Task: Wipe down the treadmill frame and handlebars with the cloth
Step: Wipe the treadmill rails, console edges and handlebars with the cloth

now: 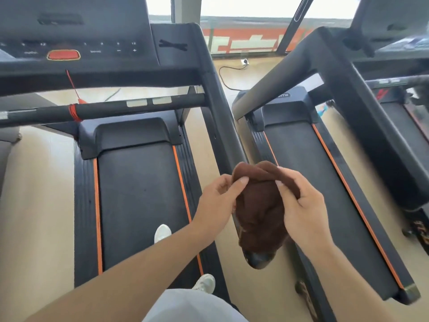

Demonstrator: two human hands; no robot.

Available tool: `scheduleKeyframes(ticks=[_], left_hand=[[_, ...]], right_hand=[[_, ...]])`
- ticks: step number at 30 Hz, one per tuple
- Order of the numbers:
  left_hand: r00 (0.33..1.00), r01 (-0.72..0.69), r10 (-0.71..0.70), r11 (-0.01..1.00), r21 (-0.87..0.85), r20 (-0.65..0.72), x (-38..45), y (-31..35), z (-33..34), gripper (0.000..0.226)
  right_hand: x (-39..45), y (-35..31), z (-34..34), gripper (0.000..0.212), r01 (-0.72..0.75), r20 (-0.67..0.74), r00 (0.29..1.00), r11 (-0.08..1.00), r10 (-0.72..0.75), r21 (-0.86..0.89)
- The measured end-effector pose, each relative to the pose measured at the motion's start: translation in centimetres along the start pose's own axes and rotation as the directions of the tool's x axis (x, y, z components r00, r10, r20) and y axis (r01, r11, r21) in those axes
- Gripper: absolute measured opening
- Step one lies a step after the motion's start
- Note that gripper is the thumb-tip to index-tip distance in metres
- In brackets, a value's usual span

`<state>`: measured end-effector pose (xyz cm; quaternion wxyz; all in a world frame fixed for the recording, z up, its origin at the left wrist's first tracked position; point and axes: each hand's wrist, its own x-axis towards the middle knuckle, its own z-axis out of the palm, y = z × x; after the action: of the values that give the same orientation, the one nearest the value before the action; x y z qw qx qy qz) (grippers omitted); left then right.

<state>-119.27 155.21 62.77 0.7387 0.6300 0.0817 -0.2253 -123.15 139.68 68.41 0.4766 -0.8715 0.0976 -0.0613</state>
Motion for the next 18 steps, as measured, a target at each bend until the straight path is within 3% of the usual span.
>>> scheduleKeyframes(ticks=[5, 11, 14, 16, 18], left_hand=[[0.995, -0.088, 0.087, 0.996, -0.013, -0.055, 3.1, 4.0, -1.4, 0.017], [0.968, -0.249, 0.246, 0.961, -0.122, -0.044, 7.8, 9.2, -2.8, 0.005], [0.996, -0.070, 0.067, 0.996, -0.054, -0.064, 8.7, 5.9, -4.4, 0.013], [0.981, 0.129, -0.126, 0.992, 0.008, -0.144, 7.9, 1.9, -5.2, 0.019], [0.921, 0.272, -0.244, 0.961, 0.056, -0.304, 6.2, -1.7, -5.8, 0.027]], right_hand=[[6.2, -5.0, -2.5, 0.048, 0.191, 0.173, 0.970, 0.977, -0.172, -0.098], [11.6, -3.9, -2.5, 0.054, 0.449, 0.233, 0.886, 0.867, -0.401, -0.215], [9.9, -0.1, -1.1, 0.066, 0.564, 0.426, 0.802, 0.764, -0.418, -0.313], [7.4, 3.6, 0.5, 0.060, 0.545, 0.580, 0.766, 0.759, -0.277, -0.356], [3.7, 6.5, 2.1, 0.040, 0.486, 0.677, 0.729, 0.771, -0.099, -0.411]])
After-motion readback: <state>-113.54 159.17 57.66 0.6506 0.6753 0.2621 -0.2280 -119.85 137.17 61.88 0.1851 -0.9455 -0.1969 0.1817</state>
